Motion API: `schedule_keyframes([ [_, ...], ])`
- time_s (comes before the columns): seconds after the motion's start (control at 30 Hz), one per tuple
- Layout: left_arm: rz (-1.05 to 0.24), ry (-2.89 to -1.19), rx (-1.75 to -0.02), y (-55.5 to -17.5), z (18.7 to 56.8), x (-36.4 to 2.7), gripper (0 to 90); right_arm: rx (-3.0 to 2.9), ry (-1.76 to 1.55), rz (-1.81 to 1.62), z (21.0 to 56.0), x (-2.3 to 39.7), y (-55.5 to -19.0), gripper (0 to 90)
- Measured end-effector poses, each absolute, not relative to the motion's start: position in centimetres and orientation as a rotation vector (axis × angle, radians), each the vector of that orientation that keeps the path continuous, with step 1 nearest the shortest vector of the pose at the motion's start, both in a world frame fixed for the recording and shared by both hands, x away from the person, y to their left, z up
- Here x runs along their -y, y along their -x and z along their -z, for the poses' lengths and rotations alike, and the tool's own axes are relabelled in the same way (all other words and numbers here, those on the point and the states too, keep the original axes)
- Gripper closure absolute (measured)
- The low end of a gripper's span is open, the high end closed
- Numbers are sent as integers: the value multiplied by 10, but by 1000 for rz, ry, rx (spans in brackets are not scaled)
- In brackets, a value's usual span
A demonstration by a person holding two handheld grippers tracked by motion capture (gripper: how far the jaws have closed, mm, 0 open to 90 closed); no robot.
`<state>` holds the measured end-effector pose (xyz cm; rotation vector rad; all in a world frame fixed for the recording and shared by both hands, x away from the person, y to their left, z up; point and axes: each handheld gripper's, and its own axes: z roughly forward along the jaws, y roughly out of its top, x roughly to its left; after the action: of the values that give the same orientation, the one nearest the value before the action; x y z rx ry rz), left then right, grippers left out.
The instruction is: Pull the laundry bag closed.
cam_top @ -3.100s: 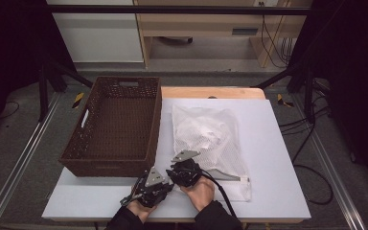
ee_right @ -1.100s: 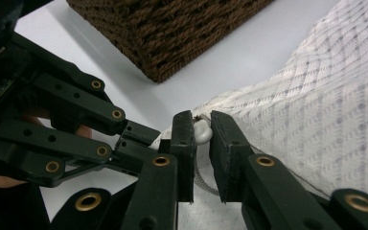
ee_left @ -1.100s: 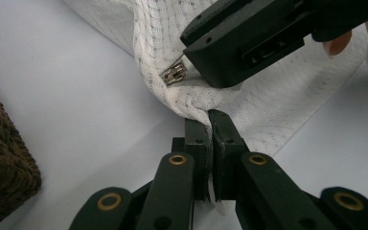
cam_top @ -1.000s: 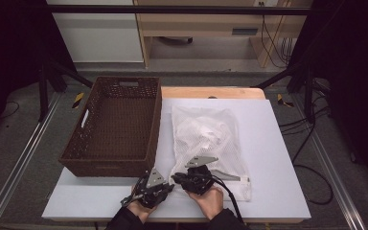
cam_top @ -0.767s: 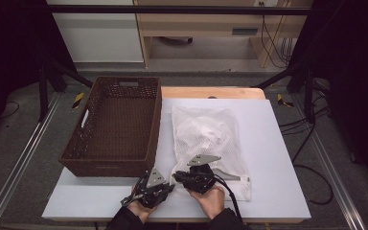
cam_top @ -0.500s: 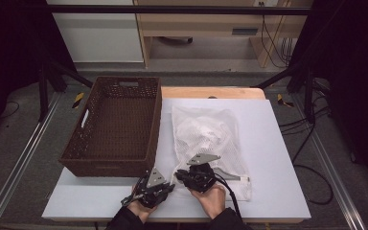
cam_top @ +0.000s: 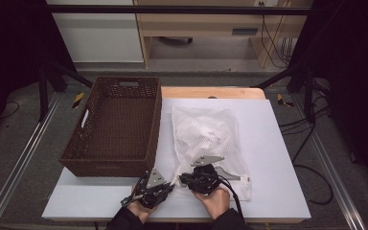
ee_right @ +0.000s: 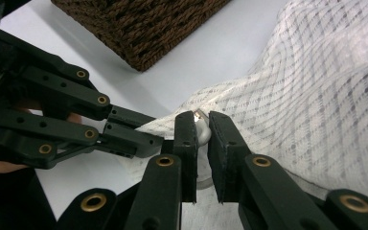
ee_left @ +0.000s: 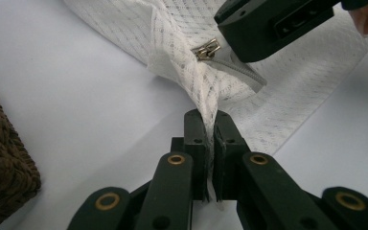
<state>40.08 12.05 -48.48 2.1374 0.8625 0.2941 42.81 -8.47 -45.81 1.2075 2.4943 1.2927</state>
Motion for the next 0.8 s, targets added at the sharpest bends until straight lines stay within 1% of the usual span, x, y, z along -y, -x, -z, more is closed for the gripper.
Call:
schedule_keyframes([
  [0.27, -292, -2129, -856, -400, 485, -120, 843, -2448, -1170, -1336, 455, 84, -427, 830],
  [0.37, -294, -2135, -855, -400, 485, -119, 851, -2459, -1163, -1298, 457, 82, -427, 829],
  [0.5, -296, -2137, -858, -400, 485, -120, 857, -2475, -1200, -1275, 462, 85, -429, 821],
  [0.8, -299, -2138, -859, -400, 485, -120, 858, -2462, -1237, -1312, 459, 90, -427, 816],
])
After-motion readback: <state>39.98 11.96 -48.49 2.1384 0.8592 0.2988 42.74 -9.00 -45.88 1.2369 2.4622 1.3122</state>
